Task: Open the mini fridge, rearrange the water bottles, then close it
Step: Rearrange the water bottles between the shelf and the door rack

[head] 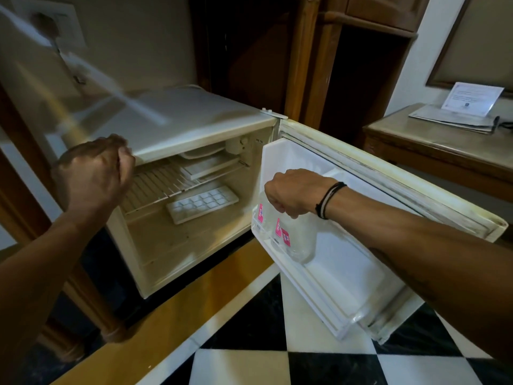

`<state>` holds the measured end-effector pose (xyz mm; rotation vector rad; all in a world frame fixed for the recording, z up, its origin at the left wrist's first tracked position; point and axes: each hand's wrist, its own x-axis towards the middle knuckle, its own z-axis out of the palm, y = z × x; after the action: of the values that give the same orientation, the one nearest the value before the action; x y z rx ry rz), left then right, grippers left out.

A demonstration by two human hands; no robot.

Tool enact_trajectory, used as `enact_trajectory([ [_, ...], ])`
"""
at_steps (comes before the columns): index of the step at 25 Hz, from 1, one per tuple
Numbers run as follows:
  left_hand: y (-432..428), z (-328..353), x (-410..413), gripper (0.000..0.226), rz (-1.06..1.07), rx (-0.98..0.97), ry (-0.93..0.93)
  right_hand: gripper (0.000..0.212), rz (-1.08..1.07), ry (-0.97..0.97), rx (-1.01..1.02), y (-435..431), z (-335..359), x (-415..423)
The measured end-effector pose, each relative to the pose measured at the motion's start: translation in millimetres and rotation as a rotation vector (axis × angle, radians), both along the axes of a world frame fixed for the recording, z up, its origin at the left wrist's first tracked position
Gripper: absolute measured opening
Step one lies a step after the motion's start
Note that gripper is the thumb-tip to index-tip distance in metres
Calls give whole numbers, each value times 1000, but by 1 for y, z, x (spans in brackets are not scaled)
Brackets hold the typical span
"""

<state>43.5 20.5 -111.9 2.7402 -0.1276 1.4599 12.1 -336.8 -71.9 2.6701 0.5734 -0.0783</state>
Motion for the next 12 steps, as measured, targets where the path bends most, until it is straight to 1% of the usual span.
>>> enact_trajectory([
  [1, 1, 0, 2, 55, -3, -2, 6, 55, 4, 19, -36, 0, -3, 0],
  [2, 3, 1, 4, 57, -7, -5, -2, 57, 1, 32, -74, 0, -6, 0],
  [8, -2, 2, 4, 54, 10, -23, 0, 23, -64, 35, -316, -2, -27, 3],
  [10, -1, 7, 8, 56, -2, -15, 10, 16, -79, 42, -315, -1, -23, 4],
  [11, -12, 20, 13, 58, -58, -79, -29, 16, -134, -5, -351, -17, 4, -2],
  [12, -20, 29, 15, 60, -89, -95, -9, 16, -152, -22, -400, -22, 20, -7],
])
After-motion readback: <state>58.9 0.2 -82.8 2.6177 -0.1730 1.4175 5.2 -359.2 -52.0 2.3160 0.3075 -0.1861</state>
